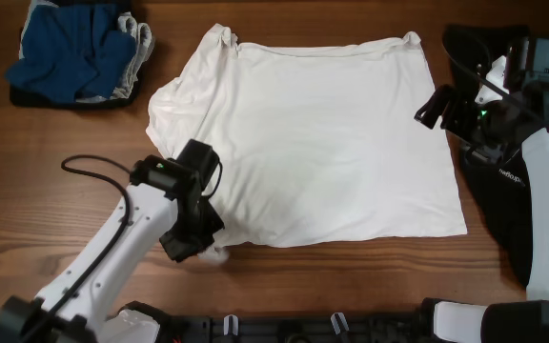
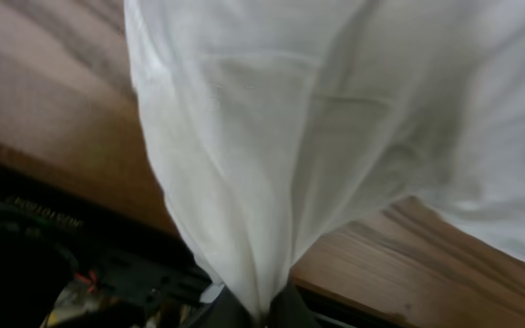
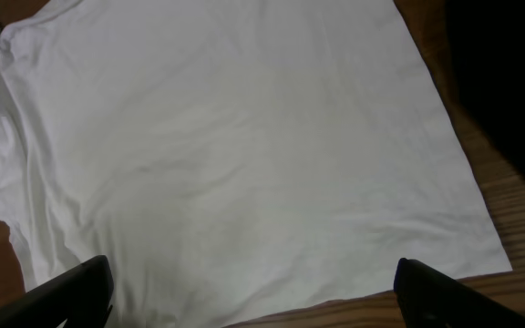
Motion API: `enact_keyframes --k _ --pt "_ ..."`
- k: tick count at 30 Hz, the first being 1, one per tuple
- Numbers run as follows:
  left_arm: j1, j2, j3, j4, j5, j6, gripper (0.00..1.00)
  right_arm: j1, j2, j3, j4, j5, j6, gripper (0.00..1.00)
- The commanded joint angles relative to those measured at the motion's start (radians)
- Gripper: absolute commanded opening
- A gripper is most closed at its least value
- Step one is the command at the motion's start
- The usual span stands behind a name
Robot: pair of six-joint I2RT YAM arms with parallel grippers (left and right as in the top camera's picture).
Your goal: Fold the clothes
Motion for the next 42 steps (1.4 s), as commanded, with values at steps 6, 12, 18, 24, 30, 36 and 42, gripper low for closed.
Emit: enact_keyframes --k 6,12,18,24,30,36,42 --pt "0.023 -0.017 0.069 0.227 -0.164 0.071 0.04 0.006 0.001 -0.002 0.007 -0.017 -0.037 0.99" --pt "0.027 0.021 0.067 0.475 -0.351 0.071 0.05 0.006 0.001 -0.002 0.011 -0.017 -0.037 1.00" --pt "0.027 0.077 0.067 0.583 -0.375 0.147 1.00 0.006 0.001 -0.002 0.011 -0.016 -0.037 0.99" --pt "0.018 0.053 0.067 0.510 -0.288 0.339 0.80 0.006 0.001 -0.002 0.012 -0.016 -0.039 0.99" --pt "-0.047 0.155 0.046 0.557 -0.262 0.471 0.73 0.006 0.001 -0.002 0.031 -0.017 -0.038 0.99" --pt "-0.080 0.313 0.046 0.597 -0.229 0.515 0.75 0.006 0.001 -0.002 0.031 -0.016 -0.039 1.00" --pt "-0.076 0.371 0.046 0.558 -0.229 0.447 0.76 0.006 0.001 -0.002 0.031 -0.016 -0.040 1.00"
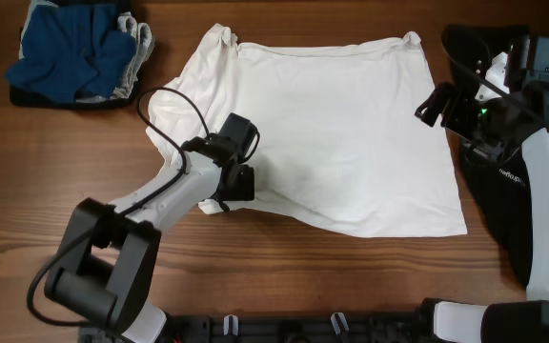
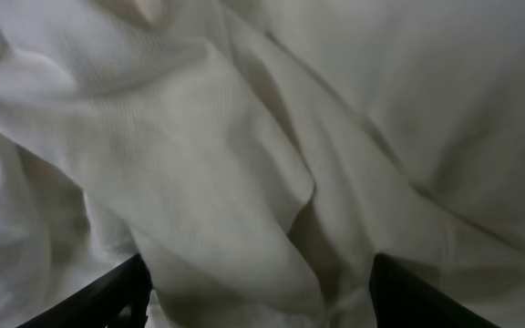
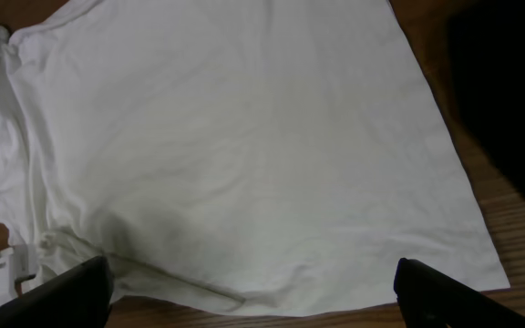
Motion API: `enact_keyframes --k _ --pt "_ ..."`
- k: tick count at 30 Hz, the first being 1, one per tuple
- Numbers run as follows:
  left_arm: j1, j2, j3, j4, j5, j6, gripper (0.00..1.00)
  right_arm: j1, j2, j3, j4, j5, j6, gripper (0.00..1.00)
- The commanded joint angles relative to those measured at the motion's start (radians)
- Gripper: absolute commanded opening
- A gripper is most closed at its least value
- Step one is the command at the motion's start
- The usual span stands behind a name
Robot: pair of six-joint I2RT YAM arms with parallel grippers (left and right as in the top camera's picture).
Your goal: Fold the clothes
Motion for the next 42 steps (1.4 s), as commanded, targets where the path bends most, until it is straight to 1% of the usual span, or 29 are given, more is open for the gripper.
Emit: enact_keyframes --k 1,2,4,6,8,9,10,13,17,18,20,23,27,32,36,42 --pt "0.003 0.005 -0.006 -0.009 0.012 -0.031 0.76 0.006 0.002 -0.002 0.005 -0.016 -0.021 1.00" --pt "0.003 0.005 -0.006 -0.009 0.012 -0.037 0.75 0.006 0.003 -0.002 0.007 -0.016 -0.021 1.00" --pt "0.003 0.005 -0.006 -0.010 0.012 -0.045 0.70 0.006 0.005 -0.002 0.008 -0.016 -0.021 0.99" --pt "0.003 0.005 -0.005 -0.013 0.012 -0.049 0.59 0.006 0.005 -0.002 0.008 -0.016 -0.021 1.00" --pt "0.006 0.005 -0.005 -0.013 0.012 -0.072 0.50 0.006 0.006 -0.002 0.010 -0.016 -0.021 0.99" --pt "0.008 0.000 -0.003 -0.013 0.012 -0.090 0.43 0.006 0.006 -0.002 0.013 -0.016 -0.021 1.00" --pt "0.008 -0.006 -0.001 -0.014 0.012 -0.096 0.38 0.006 0.007 -0.002 0.014 -0.016 -0.021 1.00" --pt "0.008 -0.035 0.009 -0.022 0.012 -0.098 0.34 0.006 0.008 -0.002 0.019 -0.016 -0.020 1.00" --pt "0.008 -0.080 0.009 -0.032 0.012 -0.097 0.33 0.006 0.008 -0.002 0.020 -0.016 -0.021 0.99" --pt "0.008 -0.086 0.009 -0.036 0.011 -0.097 0.30 0.006 0.008 -0.002 0.019 -0.016 -0.021 0.99" --pt "0.008 -0.102 0.010 -0.048 0.008 -0.097 0.21 0.006 0.008 -0.003 0.009 -0.006 -0.021 1.00" --pt "0.018 -0.140 0.024 -0.074 0.004 -0.098 0.04 0.006 0.008 -0.003 -0.002 0.026 -0.021 0.99" --pt "0.039 -0.205 0.039 -0.082 0.004 -0.098 0.04 0.006 0.008 -0.012 -0.008 0.030 -0.021 0.99" --pt "0.074 -0.309 0.086 -0.151 0.004 -0.097 0.04 0.006 0.008 -0.099 -0.019 0.046 -0.010 0.99" --pt "0.132 -0.430 0.111 -0.171 0.004 -0.097 0.04 0.006 0.008 -0.206 -0.022 0.137 0.092 0.99" --pt "0.204 -0.496 0.111 -0.179 0.004 -0.097 0.04 0.003 0.008 -0.328 -0.004 0.288 0.191 0.99"
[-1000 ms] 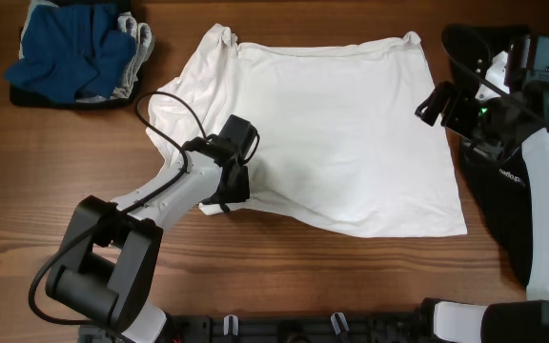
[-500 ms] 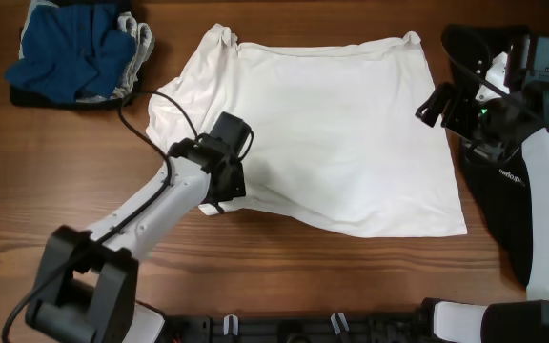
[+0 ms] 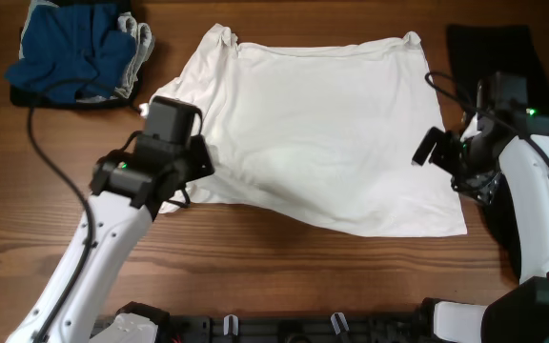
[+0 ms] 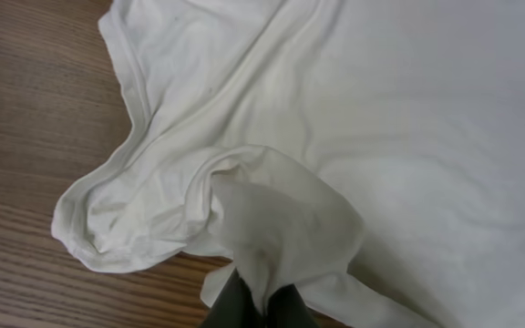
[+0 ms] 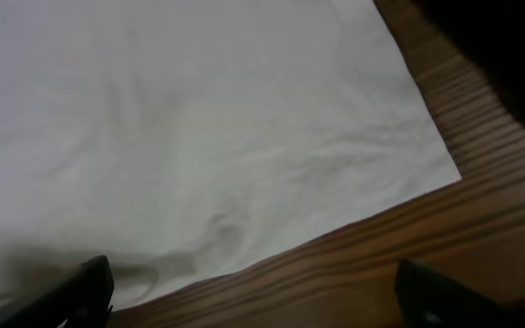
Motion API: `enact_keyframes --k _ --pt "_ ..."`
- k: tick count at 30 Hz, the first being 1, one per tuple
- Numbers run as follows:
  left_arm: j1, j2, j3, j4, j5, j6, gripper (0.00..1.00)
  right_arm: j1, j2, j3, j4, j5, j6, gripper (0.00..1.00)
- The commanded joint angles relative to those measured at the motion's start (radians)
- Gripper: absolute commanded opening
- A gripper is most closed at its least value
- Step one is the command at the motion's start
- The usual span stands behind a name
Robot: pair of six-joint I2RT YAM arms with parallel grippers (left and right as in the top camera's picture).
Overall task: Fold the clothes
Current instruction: 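Grasp the shirt's lower-right corner with the right gripper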
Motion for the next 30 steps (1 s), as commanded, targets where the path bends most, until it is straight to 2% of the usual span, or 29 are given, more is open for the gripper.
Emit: enact_keyframes --k 1,8,18,25,30 --pt "0.048 -0.024 0.018 -0.006 -0.006 -0.003 0.04 0.003 0.007 -0.080 0.036 0.126 0.078 0.98" --pt "0.143 -0.024 0.018 -0.013 -0.007 -0.003 0.04 -0.091 0.007 -0.312 0.220 0.031 0.047 0.91" --pt "0.164 -0.024 0.018 -0.013 -0.011 -0.003 0.04 -0.131 0.007 -0.364 0.220 0.028 0.019 0.87" --pt "0.164 -0.024 0.018 -0.013 -0.010 -0.003 0.04 -0.131 0.007 -0.485 0.336 0.027 0.029 0.85" --pt "0.164 -0.024 0.018 -0.013 -0.010 -0.003 0.04 -0.131 0.007 -0.533 0.426 0.031 0.054 0.79"
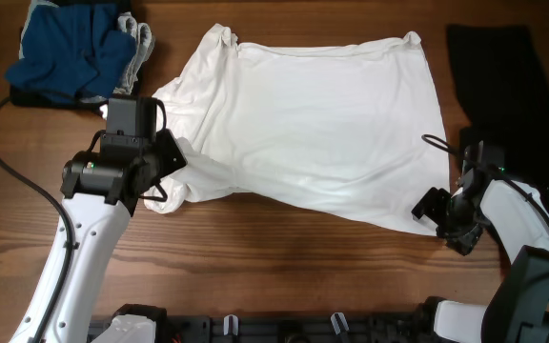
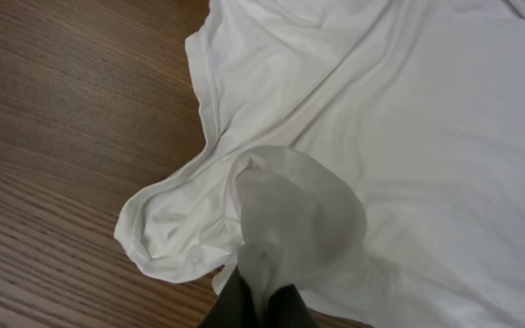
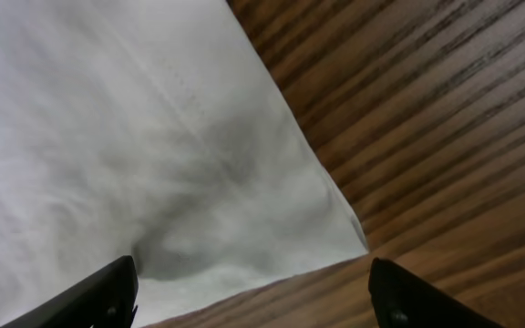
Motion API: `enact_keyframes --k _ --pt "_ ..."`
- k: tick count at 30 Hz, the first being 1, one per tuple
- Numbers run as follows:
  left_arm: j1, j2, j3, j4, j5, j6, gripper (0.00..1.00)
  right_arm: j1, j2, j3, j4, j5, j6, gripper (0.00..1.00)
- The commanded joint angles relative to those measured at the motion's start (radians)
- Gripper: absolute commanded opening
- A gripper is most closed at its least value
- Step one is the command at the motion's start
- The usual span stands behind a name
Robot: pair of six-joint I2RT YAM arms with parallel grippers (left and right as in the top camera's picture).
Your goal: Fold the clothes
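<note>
A white T-shirt lies spread on the wooden table, its near left part bunched. My left gripper is shut on a fold of that white cloth and stands at the shirt's left edge. My right gripper is open and low over the shirt's near right corner, its fingers spread wide on either side. From above that gripper sits at the corner.
A blue and grey pile of clothes lies at the far left. A black garment lies along the right side, beside the right arm. Bare wood runs along the front of the table.
My left gripper has carried its fold of shirt further left, stretching the near hem. My right gripper has dropped from the shirt's right edge to its near right corner.
First my left gripper held the shirt's near left corner at the front edge, the right arm parked at the far right. Then it was open on the shirt with that corner folded in. It later held a fold further left, and the right gripper came down.
</note>
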Motion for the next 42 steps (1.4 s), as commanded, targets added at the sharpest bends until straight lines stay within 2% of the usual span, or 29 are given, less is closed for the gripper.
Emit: enact_keyframes --k 1,4,5,6,7,9,13,16,23,31,36,42 --pt "0.005 -0.011 0.017 0.002 -0.010 -0.003 0.04 -0.003 0.005 -0.033 0.057 -0.007 0.029 0.78" --pt "0.005 -0.011 0.017 0.002 -0.010 -0.003 0.04 -0.003 0.005 -0.071 0.130 -0.007 0.069 0.67" --pt "0.005 -0.011 0.017 0.002 -0.010 -0.003 0.04 -0.003 0.005 -0.079 0.148 -0.007 0.072 0.52" --pt "0.005 -0.011 0.017 0.002 -0.010 -0.003 0.04 -0.003 0.005 -0.079 0.150 -0.007 0.072 0.45" --pt "0.005 -0.011 0.017 0.002 -0.010 -0.003 0.04 -0.003 0.005 -0.079 0.151 -0.007 0.070 0.34" --pt "0.005 -0.011 0.017 0.002 -0.010 -0.003 0.04 -0.003 0.005 -0.079 0.153 -0.008 0.071 0.04" --pt "0.003 -0.011 0.017 0.001 0.000 -0.003 0.04 -0.005 0.002 -0.028 0.117 -0.049 0.071 0.04" --pt "-0.011 -0.016 0.017 -0.004 0.044 -0.003 0.04 -0.024 -0.027 0.120 -0.015 -0.068 0.048 0.04" --pt "-0.061 -0.070 0.017 -0.089 0.047 -0.008 0.04 -0.084 -0.164 0.457 -0.313 -0.114 -0.069 0.04" --pt "-0.115 -0.166 0.017 -0.175 0.074 -0.034 0.04 -0.164 -0.303 0.497 -0.501 -0.154 -0.145 0.04" --pt "-0.177 -0.169 0.017 -0.197 0.105 -0.083 0.04 -0.183 -0.333 0.497 -0.490 -0.137 -0.164 0.04" --pt "-0.190 -0.063 0.017 -0.062 0.000 -0.082 0.04 -0.183 -0.228 0.497 -0.389 -0.135 -0.165 0.04"
